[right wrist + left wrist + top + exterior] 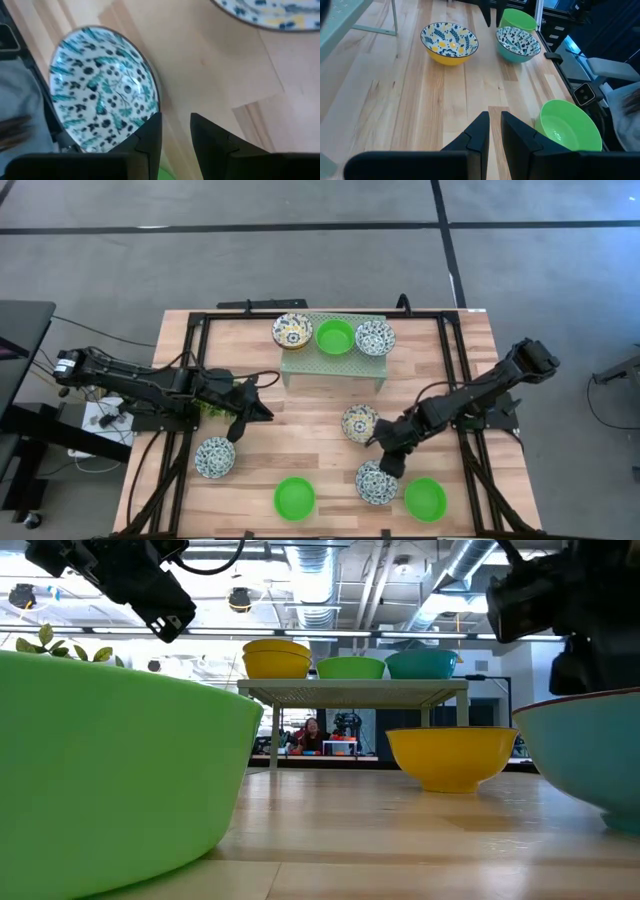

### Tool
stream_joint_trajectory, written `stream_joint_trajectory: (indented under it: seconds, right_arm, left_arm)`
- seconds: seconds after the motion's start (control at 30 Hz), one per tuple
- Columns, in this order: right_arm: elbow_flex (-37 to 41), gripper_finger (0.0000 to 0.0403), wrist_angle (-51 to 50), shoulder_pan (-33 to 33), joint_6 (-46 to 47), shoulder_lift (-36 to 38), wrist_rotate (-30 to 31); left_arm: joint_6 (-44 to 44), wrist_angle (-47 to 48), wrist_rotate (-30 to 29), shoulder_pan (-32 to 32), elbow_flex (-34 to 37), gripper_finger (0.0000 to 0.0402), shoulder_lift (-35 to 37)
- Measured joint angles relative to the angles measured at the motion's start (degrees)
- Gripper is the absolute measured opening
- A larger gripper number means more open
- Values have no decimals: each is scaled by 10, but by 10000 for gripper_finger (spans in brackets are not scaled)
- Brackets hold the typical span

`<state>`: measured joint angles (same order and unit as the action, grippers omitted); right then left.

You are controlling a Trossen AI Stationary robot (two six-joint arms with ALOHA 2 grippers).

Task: Pick & Place Mini bowls
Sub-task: Stack the bottom blue bowl on the blue bowl on the shelf

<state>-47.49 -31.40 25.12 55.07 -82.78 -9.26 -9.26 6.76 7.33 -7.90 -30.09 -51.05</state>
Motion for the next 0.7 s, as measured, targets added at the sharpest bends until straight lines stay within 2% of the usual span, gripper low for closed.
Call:
stream_joint_trajectory:
  seconds: [0.53, 0.7]
  right_arm:
    - [2, 98, 18, 15, -1, -1, 23]
    - [2, 98, 37, 19, 3, -36, 8]
  left_arm:
    - [0, -4, 0, 0, 0, 49, 0]
    - [0, -4, 0, 0, 0, 49, 0]
